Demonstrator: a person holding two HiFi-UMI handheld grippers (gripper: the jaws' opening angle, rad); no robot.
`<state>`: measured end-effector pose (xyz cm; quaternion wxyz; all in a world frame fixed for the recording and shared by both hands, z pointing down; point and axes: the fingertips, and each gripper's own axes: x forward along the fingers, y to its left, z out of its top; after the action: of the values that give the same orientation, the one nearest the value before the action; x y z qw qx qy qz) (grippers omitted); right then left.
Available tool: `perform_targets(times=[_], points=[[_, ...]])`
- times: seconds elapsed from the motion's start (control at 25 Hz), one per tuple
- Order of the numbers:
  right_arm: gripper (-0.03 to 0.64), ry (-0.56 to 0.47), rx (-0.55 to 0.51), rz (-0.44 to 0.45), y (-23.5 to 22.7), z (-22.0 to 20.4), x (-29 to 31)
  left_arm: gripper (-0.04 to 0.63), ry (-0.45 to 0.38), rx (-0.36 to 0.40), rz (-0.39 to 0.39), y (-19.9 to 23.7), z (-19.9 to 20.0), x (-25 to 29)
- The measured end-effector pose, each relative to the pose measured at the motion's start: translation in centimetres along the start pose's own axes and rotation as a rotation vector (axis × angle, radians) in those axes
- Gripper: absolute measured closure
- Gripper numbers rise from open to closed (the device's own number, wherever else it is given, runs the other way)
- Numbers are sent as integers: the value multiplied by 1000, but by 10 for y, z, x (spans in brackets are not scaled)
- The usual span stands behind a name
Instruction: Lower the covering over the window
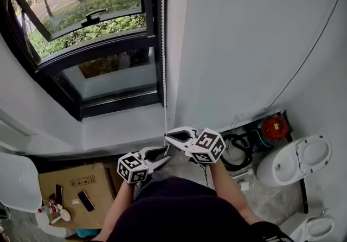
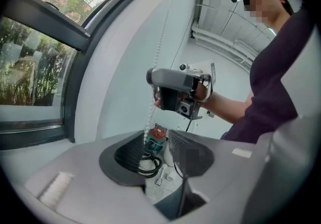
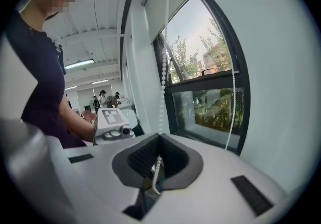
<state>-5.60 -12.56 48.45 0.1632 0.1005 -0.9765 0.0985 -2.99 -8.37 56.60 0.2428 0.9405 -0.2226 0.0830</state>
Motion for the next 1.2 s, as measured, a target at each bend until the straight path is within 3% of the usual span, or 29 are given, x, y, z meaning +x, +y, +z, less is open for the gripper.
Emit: perform_targets(times=[0.08,0.2,0.4,0.64,0.88,1.2], points=[[604,57,-19,7,4,-13,5,440,-28,6,17,2,12,-6],[604,40,22,32,11,-21,9,440,-84,25,39,5,31,-15],[604,30,31,47,12,-20,9,439,-27,155,67,-3,52,-22],[604,10,48,53,13,-22,7,439,-183,161,43,-11,95,-33],[604,13,32,65,19,-21,8,440,-292,245,69,-21,155,-39],[604,4,36,70,19,-20,9,443,-364,296,89,-29,218,-44]])
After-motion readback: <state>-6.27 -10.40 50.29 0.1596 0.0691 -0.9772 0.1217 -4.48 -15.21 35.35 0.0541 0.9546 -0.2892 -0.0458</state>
